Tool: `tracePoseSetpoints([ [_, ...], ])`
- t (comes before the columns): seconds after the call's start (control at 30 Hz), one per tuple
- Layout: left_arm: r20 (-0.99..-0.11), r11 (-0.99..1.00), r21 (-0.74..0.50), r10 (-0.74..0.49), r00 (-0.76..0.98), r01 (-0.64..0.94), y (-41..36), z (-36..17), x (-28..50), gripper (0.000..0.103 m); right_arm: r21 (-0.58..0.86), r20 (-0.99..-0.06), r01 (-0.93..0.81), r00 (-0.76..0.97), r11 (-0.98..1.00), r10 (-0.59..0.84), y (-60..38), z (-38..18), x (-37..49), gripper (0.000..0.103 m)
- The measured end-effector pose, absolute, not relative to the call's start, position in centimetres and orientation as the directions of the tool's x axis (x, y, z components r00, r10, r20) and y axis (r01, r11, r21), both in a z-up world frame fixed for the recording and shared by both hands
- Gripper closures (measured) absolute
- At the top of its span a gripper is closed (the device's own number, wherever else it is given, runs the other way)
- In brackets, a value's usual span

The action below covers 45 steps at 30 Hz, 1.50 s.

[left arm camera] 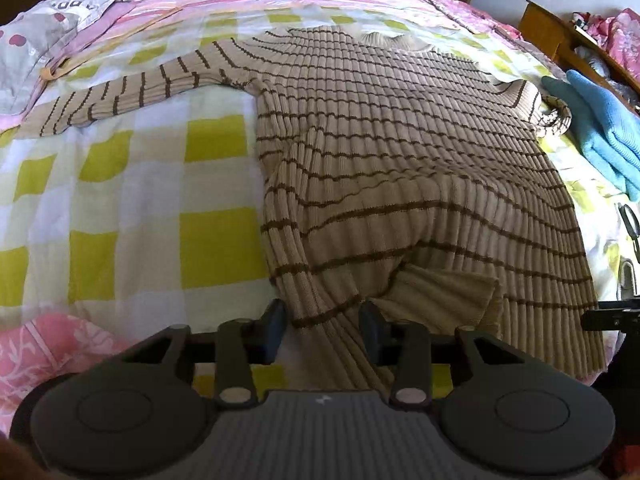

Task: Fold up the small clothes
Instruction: 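Pull the hem with both tools to spread the sweater flat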

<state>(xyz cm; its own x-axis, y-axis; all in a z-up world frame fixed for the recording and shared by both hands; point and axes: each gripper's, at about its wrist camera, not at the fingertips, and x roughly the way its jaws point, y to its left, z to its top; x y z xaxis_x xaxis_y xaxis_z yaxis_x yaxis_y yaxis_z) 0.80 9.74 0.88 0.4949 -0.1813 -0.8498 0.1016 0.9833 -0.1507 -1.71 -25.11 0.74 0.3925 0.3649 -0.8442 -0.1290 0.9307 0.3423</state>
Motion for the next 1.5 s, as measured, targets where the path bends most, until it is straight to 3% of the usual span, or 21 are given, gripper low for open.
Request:
tracePoseSetpoints([
  [0.03, -0.852, 0.982, -0.160, -0.187, 0.489, 0.098, 9.8, 0.8, 0.8, 0.086, 0.355, -0.840, -0.134, 0.388, 0.925, 0.379, -24.8, 0.7, -1.6, 0.068],
  [0.1, -0.857, 0.979, -0.181, -0.202, 0.475, 0.090, 10.1, 0.8, 1.0, 0.089, 0.373, -0.838, -0.144, 0.373, 0.916, 0.400, -24.7, 0.5, -1.5, 0.077],
  [0.13, -0.855, 0.978, -0.191, -0.208, 0.475, 0.085, 10.4, 0.9, 0.9, 0.090, 0.368, -0.843, -0.147, 0.364, 0.918, 0.396, -24.6, 0.4, -1.5, 0.091],
  [0.23, -0.863, 0.976, -0.208, -0.214, 0.458, 0.064, 11.3, 1.3, 0.7, 0.091, 0.329, -0.858, -0.159, 0.361, 0.931, 0.365, -25.1, 1.0, -1.6, 0.097],
  [0.5, -0.888, 0.991, -0.122, -0.135, 0.440, 0.058, 12.6, 2.7, 0.0, 0.092, 0.144, -0.888, -0.179, 0.411, 0.973, 0.207, -27.4, 4.4, -1.9, 0.098],
  [0.7, -0.910, 0.990, -0.098, -0.132, 0.393, 0.104, 11.6, 2.5, 0.1, 0.092, 0.111, -0.914, -0.211, 0.363, 0.971, 0.183, -26.5, 3.9, -1.5, 0.098],
  [0.83, -0.910, 0.994, -0.065, -0.094, 0.403, 0.086, 11.6, 2.1, -0.1, 0.091, 0.119, -0.932, -0.167, 0.320, 0.979, 0.168, -26.3, 2.0, -1.3, 0.090],
  [1.03, -0.876, 0.997, -0.009, -0.045, 0.480, 0.078, 11.7, 3.9, -0.6, 0.091, 0.103, -0.906, -0.138, 0.396, 0.985, 0.150, -27.2, 3.9, -2.2, 0.089],
  [1.13, -0.846, 0.995, 0.028, -0.029, 0.532, 0.099, 11.1, 5.1, -0.6, 0.091, 0.028, -0.876, -0.164, 0.471, 0.986, 0.103, -26.6, 5.2, -2.6, 0.089],
  [1.23, -0.832, 0.993, 0.026, -0.043, 0.554, 0.116, 10.9, 5.8, -0.4, 0.091, -0.012, -0.862, -0.195, 0.499, 0.981, 0.089, -25.8, 5.6, -2.7, 0.088],
  [1.5, -0.830, 0.990, -0.045, -0.113, 0.546, 0.136, 9.2, 4.3, 0.2, 0.091, 0.049, -0.832, -0.199, 0.534, 0.979, 0.150, -24.5, 5.2, -2.5, 0.088],
])
